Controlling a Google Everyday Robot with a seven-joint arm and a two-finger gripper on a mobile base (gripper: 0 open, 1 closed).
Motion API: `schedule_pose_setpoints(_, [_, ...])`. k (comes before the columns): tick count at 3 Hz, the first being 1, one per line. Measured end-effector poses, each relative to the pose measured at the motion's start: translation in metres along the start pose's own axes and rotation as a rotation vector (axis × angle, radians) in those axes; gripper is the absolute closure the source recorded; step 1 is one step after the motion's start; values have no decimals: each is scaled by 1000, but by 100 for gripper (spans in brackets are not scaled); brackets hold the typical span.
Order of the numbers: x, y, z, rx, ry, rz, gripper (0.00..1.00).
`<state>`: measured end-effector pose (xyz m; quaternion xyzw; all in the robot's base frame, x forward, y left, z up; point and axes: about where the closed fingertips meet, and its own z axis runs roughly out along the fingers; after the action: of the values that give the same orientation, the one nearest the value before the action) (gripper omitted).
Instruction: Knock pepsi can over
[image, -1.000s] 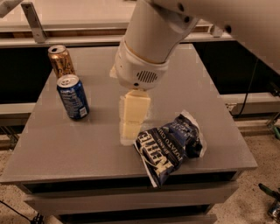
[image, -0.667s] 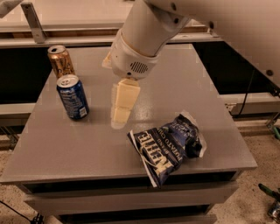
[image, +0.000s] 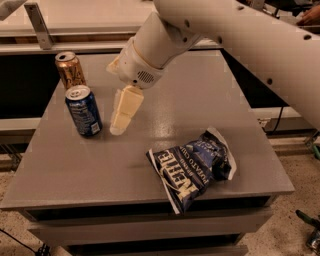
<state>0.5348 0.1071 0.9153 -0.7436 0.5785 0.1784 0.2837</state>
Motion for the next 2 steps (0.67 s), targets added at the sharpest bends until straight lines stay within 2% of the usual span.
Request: schedule_pose_setpoints(2, [-13,-13,42,-16,-224,60,0])
